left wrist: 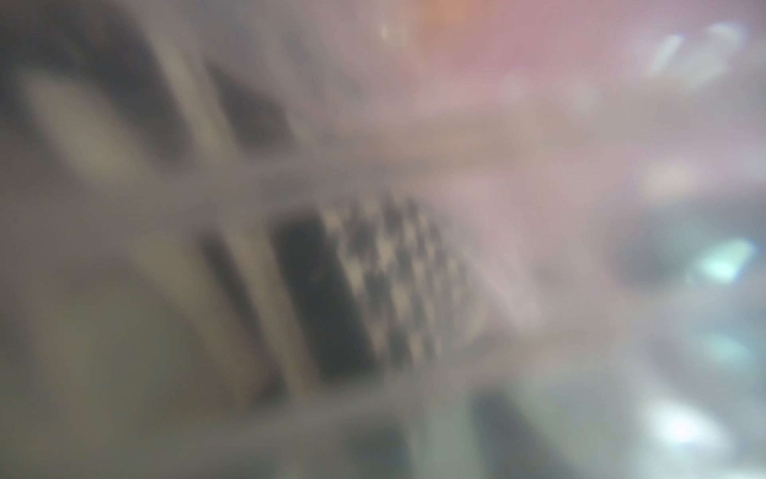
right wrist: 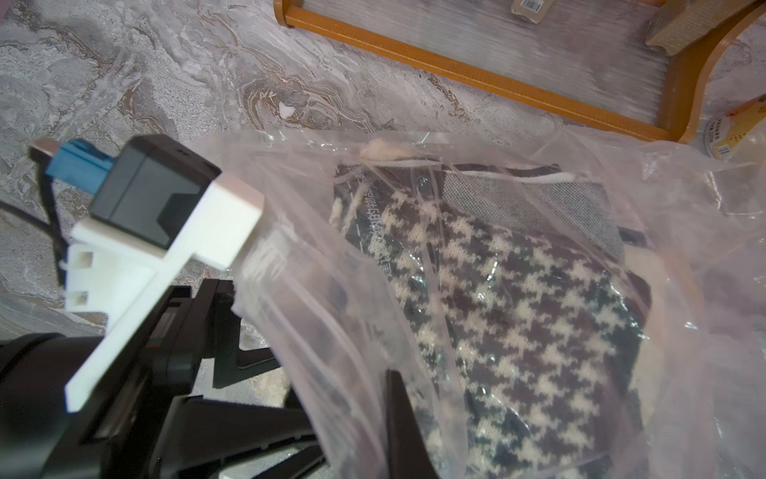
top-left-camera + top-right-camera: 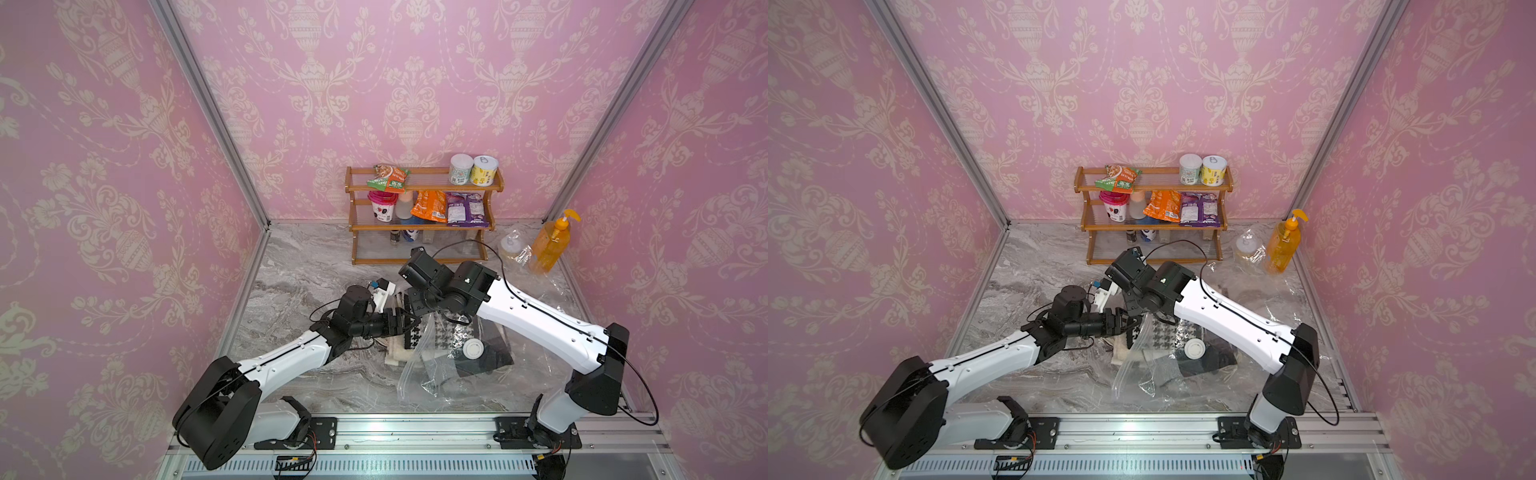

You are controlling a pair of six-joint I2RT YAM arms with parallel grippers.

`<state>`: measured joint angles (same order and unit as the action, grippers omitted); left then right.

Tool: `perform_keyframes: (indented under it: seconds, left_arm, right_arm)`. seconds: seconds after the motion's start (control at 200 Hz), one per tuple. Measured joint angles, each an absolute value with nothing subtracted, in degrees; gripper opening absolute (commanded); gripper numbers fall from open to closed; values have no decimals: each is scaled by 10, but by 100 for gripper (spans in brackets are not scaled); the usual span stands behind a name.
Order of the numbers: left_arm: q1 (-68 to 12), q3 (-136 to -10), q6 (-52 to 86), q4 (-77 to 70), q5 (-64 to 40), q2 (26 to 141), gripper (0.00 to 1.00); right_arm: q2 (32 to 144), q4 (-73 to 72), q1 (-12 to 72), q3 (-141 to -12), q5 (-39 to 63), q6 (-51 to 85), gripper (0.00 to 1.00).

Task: Take the scarf out of the vacuum bag
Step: Adjust the scarf in the vacuum bag.

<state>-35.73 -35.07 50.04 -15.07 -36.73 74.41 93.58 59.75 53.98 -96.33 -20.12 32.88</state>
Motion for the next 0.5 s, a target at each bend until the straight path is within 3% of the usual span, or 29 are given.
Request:
perform_keyframes:
  seconds: [0.095,0.245,0.35,0.5]
  left_arm:
    - [-362,-361,497,-150,-367,762,46]
    - [-370,-382,484,-123,-362,761,10]
    - [-373,-400,476,-99,-358,752,0]
    - [-375,-436,469,-60,-357,740,0]
  right_arm:
    - [930,595,540,-959,-202,329,6]
    - [924,592,540,-948,-204,331,6]
    - [922,589,540,-943,-205,331,6]
    - [921,586,540,-938,-208,331,6]
